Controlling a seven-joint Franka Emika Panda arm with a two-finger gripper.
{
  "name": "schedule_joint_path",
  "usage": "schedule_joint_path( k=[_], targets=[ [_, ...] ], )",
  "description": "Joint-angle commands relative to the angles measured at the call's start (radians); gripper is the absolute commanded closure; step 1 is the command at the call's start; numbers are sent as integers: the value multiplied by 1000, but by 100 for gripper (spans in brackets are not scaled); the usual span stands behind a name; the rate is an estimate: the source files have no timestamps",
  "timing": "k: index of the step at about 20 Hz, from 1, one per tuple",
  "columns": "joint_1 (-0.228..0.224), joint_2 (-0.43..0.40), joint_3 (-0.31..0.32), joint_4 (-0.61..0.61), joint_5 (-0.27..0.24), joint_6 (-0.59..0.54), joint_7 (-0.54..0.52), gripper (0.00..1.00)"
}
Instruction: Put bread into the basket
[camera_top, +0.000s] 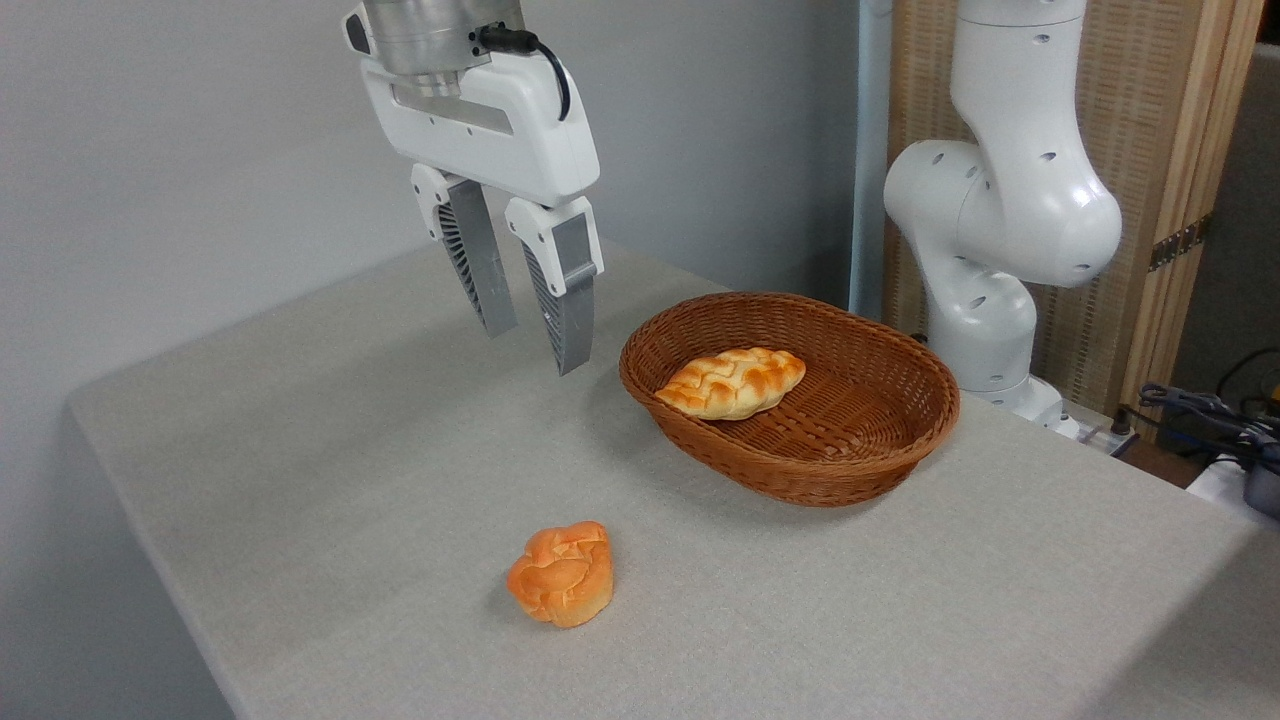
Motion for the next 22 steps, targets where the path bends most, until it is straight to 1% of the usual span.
schedule_joint_path(
  k=[1, 5, 7, 9, 13, 14, 15, 18, 22],
  targets=[
    [-2, 5, 12, 17, -18, -14, 5, 0],
    [-2, -1, 10, 2, -17, -11, 3, 0],
    [-2, 0, 12, -8, 0, -2, 6, 0],
    [-2, 2, 30, -37, 1, 61, 5, 0],
    [-3, 2, 32, -147, 5, 182, 13, 0],
    [-2, 3, 33, -161, 9, 202, 14, 0],
    [-2, 6, 32, -176, 24, 225, 14, 0],
    [-2, 11, 32, -224, 60, 281, 16, 0],
    [-2, 23, 33, -272, 60, 311, 16, 0]
  ],
)
